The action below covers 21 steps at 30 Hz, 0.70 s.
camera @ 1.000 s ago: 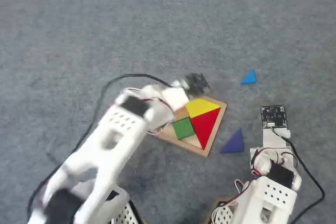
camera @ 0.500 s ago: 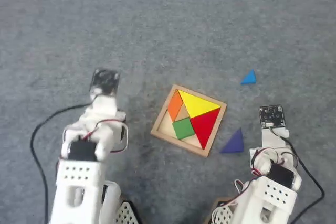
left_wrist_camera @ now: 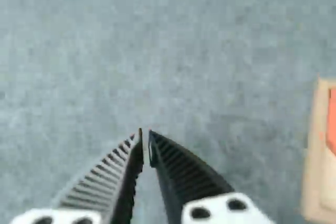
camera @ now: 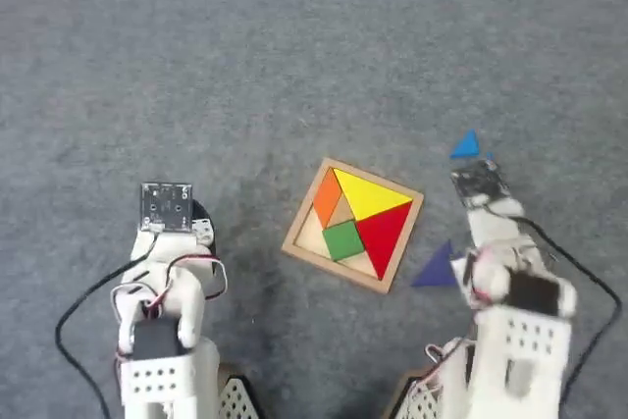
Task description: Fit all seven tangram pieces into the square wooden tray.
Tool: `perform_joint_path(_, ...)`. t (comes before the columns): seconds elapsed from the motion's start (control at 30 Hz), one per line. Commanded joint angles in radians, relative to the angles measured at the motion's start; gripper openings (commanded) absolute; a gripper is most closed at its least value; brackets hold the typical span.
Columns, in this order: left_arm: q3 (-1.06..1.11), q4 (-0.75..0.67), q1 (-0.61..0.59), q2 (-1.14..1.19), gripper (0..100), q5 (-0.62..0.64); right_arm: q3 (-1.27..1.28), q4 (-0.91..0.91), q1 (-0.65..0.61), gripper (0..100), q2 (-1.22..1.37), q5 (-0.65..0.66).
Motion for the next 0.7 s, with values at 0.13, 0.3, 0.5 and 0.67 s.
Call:
perform_joint_path(0.13, -0.015, 0.42, -0.005, -0.107, 2, 0.012, -0.29, -0.101, -0.131, 9.7, 0.493, -0.129)
perform_joint_path(0.3, -0.015, 0.428, -0.003, -0.106, 2, 0.015, -0.545, -0.107, -0.133, 9.7, 0.725, -0.186)
perform_joint_path(0.5, -0.015, 0.428, -0.003, -0.106, 2, 0.015, -0.878, -0.13, -0.127, 10.2, 1.007, -0.407)
perform_joint_path(0.67, -0.015, 0.428, -0.003, -0.106, 2, 0.015, -1.16, -0.159, -0.128, 10.2, 1.28, -0.686)
